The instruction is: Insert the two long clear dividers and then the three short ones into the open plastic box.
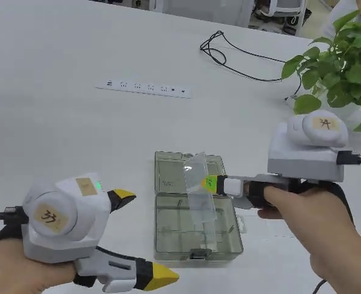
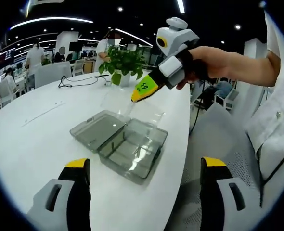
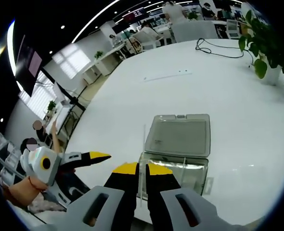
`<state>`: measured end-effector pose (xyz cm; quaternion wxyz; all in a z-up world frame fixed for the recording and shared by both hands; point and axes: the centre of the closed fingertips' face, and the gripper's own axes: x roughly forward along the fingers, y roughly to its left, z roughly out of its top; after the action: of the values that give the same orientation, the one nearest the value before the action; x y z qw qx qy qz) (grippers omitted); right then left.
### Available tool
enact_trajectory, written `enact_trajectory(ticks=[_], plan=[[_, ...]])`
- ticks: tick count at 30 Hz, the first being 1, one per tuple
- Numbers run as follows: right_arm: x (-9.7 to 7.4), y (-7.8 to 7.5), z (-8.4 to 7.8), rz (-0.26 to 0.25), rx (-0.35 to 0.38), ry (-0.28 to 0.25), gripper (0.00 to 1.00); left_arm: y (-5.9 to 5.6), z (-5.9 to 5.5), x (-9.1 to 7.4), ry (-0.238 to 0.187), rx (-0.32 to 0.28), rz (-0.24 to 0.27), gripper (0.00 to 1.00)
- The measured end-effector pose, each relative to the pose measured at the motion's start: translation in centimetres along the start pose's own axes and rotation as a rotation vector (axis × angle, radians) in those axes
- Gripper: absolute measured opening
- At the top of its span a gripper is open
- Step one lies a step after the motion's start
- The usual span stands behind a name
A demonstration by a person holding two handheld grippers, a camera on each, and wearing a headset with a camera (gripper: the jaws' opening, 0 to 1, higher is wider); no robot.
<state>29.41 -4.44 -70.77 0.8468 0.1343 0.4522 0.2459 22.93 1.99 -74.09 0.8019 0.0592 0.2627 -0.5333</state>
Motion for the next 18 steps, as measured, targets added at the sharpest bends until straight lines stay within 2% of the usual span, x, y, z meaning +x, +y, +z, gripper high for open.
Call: enact_trajectory(ticks=[8,12,18], plan=[[0.8,-0.9,-1.8,-0.056,0.076,0.091,0.06,-0.1,-0.6,0.2,0.011,0.013,-0.037,1.00],[1.5,-1.6,-2.7,-0.075,0.121,0.106,0.06,-0.4,-0.7,0.4,0.011,0.014,-0.054,1.00],[2.2,-1.9,-3.7,-0.095,0.136,0.138,0.06,-0.8,-0.8,0.5,0.006,0.013,-0.076,1.00]])
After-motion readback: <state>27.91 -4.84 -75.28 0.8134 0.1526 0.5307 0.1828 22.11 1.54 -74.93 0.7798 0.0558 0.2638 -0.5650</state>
